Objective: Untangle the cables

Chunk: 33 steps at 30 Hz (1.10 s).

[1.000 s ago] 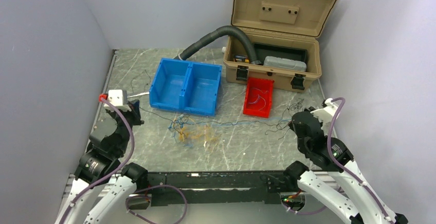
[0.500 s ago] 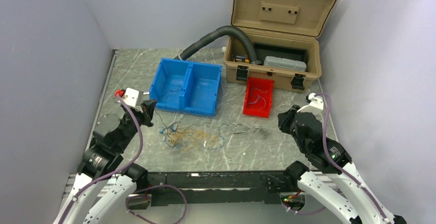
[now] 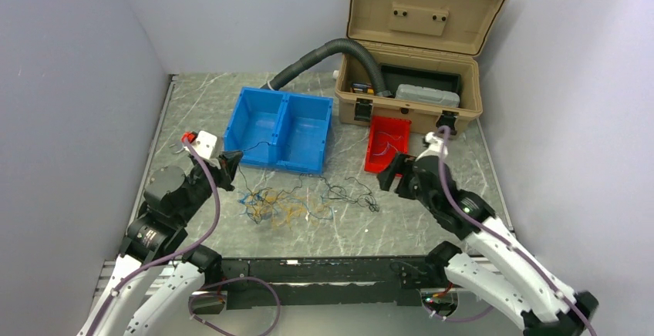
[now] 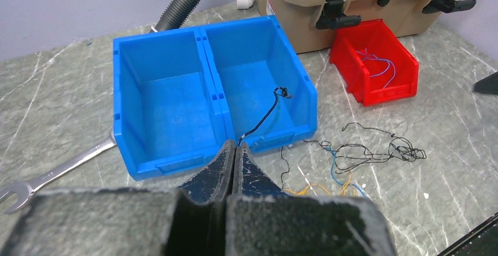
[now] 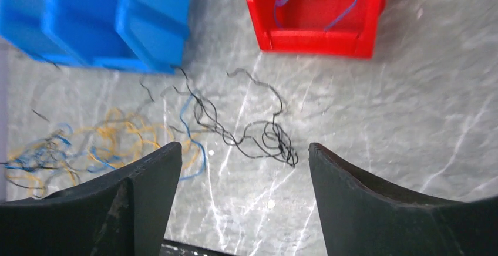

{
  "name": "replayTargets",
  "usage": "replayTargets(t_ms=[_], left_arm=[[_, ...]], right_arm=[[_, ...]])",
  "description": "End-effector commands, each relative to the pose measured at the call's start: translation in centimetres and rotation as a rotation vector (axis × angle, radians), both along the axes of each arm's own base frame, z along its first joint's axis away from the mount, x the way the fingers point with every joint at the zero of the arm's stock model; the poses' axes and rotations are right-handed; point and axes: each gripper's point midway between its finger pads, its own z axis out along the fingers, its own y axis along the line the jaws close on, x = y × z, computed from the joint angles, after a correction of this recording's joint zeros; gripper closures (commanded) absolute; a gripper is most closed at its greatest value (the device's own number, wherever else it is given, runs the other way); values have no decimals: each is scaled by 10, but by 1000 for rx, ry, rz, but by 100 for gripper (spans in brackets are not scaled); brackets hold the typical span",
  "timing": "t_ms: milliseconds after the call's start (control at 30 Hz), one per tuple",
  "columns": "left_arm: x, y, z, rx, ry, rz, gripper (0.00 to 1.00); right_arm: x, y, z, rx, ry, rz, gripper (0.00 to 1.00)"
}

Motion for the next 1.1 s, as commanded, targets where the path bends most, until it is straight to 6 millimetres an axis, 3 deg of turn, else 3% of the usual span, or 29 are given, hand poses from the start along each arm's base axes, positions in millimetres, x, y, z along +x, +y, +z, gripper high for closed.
replayTargets(t_ms=[0, 100, 233, 333, 533, 733, 867, 1067], left_arm=[[-1, -1, 21, -14, -66, -13, 100], [-1, -1, 21, -14, -67, -13, 100], [-2, 0, 21, -12, -66, -13, 100], [-2, 1, 22, -14, -70, -8, 100], [-2, 0, 21, -15, -69, -10, 100], [-2, 1, 21, -14, -65, -6, 100], [-2, 2, 21, -15, -68, -4, 100], [-4, 4, 22, -17, -75, 3, 100]], right_arm=[[4, 39, -33, 110, 142, 55, 16], [6, 31, -60, 160, 282, -149, 6], [0, 41, -85, 312, 391, -293, 0], [4, 52, -89, 403, 389, -335, 0], [1, 75, -104, 396, 461, -345, 0], [6, 86, -118, 388, 470, -410, 12], [20, 80, -118, 364, 421, -489, 24], [35, 71, -121, 299, 388, -555, 29]])
